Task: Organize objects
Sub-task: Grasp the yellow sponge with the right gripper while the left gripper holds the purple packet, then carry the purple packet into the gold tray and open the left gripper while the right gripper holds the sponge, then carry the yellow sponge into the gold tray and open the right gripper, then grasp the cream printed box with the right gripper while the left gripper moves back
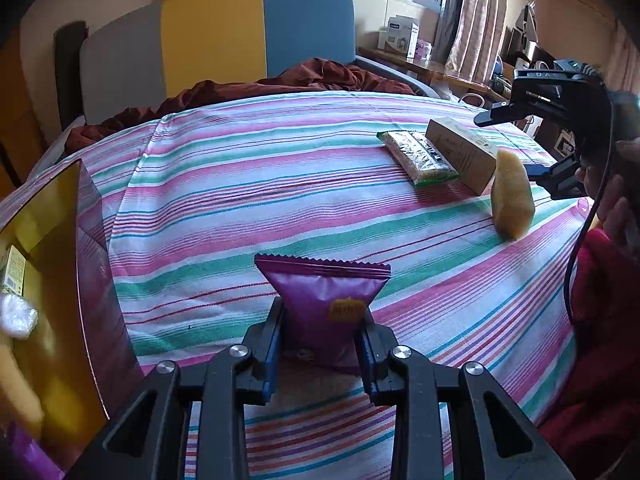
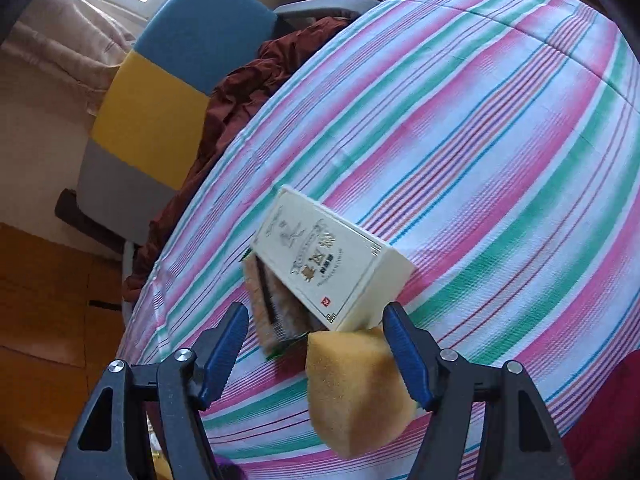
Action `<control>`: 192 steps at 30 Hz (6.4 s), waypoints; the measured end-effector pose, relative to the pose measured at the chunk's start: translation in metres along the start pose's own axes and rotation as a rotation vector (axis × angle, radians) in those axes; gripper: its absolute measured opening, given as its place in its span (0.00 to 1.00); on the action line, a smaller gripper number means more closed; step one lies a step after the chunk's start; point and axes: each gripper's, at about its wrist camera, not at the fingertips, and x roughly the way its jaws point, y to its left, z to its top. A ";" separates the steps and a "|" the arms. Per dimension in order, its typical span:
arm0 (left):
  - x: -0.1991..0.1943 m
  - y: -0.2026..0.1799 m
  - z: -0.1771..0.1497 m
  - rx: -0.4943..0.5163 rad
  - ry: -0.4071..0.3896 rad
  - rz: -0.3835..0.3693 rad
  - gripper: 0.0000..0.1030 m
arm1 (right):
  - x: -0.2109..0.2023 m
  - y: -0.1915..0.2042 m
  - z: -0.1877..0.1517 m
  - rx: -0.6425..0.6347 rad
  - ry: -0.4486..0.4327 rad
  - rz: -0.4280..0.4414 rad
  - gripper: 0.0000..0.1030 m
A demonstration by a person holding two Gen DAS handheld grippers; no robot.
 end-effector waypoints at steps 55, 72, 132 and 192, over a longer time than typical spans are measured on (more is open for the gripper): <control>-0.087 0.075 0.014 -0.143 -0.130 0.004 0.32 | 0.065 0.045 -0.046 -0.509 0.193 -0.457 0.51; -0.034 0.283 0.034 -0.460 0.162 0.136 0.33 | 0.076 0.046 -0.046 -0.525 0.187 -0.472 0.51; -0.179 0.231 -0.095 -0.473 -0.182 0.401 0.66 | 0.079 0.287 -0.255 -1.096 0.195 -0.027 0.51; -0.159 0.130 -0.035 -0.205 -0.169 0.251 0.72 | -0.008 0.114 -0.041 -0.512 -0.137 -0.322 0.76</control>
